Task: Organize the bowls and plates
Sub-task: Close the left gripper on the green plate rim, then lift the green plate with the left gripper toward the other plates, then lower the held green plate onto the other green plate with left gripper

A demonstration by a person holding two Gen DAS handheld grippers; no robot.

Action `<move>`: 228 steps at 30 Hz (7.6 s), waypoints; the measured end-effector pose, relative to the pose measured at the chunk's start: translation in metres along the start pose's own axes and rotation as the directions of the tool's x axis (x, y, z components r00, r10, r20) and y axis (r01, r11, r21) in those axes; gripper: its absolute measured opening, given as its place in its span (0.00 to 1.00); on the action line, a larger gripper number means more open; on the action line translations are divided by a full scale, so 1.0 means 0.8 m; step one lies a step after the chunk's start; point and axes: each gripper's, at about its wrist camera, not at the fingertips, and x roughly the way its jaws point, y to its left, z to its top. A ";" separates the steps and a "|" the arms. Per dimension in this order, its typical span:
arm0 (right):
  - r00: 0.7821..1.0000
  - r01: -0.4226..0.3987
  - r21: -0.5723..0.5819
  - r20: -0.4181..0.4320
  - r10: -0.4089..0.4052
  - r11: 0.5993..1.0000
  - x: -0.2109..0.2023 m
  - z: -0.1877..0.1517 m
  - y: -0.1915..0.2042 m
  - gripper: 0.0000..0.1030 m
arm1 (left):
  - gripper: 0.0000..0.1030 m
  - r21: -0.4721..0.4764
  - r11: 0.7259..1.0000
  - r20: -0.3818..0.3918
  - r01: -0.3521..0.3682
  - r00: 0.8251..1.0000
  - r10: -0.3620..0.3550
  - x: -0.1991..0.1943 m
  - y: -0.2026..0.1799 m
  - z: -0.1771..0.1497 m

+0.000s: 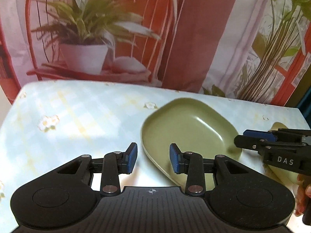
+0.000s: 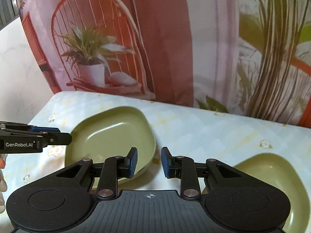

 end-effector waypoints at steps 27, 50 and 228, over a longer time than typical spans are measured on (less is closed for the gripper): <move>0.999 -0.008 0.028 0.054 0.006 1.000 -0.034 0.014 0.007 0.11 | 0.15 0.040 0.999 0.062 -0.001 0.998 -0.002 -0.060 -0.021 0.011; 0.997 -0.062 0.009 0.039 0.062 0.998 -0.133 -0.056 0.037 0.11 | 0.16 0.045 0.999 0.012 0.005 1.000 -0.005 -0.150 -0.040 -0.068; 0.989 0.142 0.129 -0.061 -0.135 0.981 -0.133 -0.082 -0.199 0.10 | 0.17 0.042 0.975 -0.194 0.219 0.959 -0.207 0.038 -0.220 -0.006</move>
